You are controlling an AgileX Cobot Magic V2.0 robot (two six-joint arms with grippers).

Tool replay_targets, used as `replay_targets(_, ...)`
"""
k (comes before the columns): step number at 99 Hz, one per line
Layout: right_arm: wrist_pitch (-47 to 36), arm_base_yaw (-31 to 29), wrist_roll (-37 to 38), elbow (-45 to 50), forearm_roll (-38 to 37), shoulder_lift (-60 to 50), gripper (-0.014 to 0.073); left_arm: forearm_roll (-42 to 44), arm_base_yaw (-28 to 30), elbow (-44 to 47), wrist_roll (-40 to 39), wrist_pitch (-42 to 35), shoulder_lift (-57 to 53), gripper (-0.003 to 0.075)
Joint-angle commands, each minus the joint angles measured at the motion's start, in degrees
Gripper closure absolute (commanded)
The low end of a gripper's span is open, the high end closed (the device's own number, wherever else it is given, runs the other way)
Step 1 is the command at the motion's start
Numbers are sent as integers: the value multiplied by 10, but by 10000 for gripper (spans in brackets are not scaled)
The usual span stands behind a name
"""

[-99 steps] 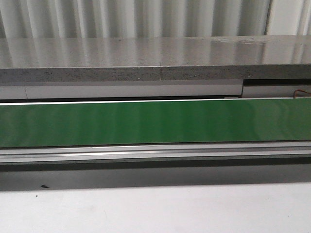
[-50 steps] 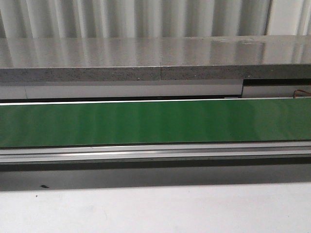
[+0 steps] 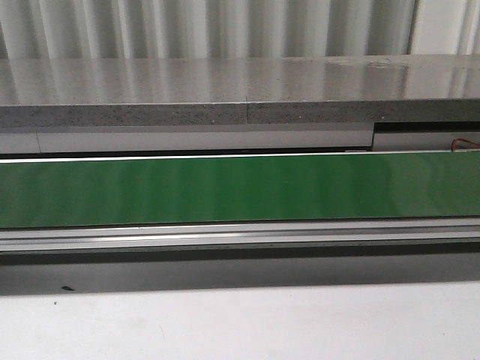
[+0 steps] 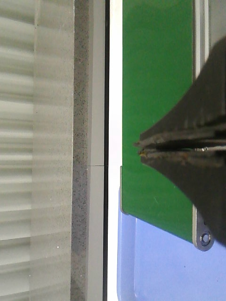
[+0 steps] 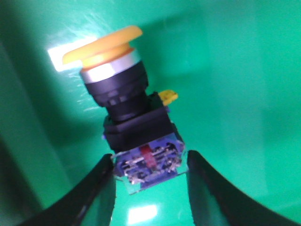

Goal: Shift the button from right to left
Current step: 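Set the button on the belt end beside the green tray, open right gripper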

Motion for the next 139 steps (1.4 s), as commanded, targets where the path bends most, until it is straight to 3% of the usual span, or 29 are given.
replay_targets(1,7,-1,-7,-16,10,-64,378,-1,-3,22,-7,-43,-18,741)
replay_targets(7,16,2,-7,-16,16,-90,378,-1,-3,22,-7,-43,-18,741)
replay_targets(8,50,18,-7,-16,39,-140,377,-1,-3,22,-7,-43,-18,741)
replay_targets(22,64,44,-7,-14,77,-157,377,-1,-3,22,-7,-43,-18,741)
replay_targets(49,57,100,43,-12,103,-134,377,-1,-3,22,-7,-43,-18,741)
replay_targets(78,42,102,69,-12,103,-81,367,-1,-3,22,-7,-43,-18,741)
replay_targets(85,40,102,69,-13,104,-81,290,-1,-3,22,-7,-43,-18,741)
replay_targets(97,39,102,59,-14,104,-91,-1,-1,-3,22,-7,-43,-18,741)
replay_targets(102,37,102,51,-14,107,-99,-77,-1,-3,22,-7,-43,-18,741)
replay_targets(139,4,183,-82,13,119,-218,48,-1,-3,22,-7,-43,-18,741)
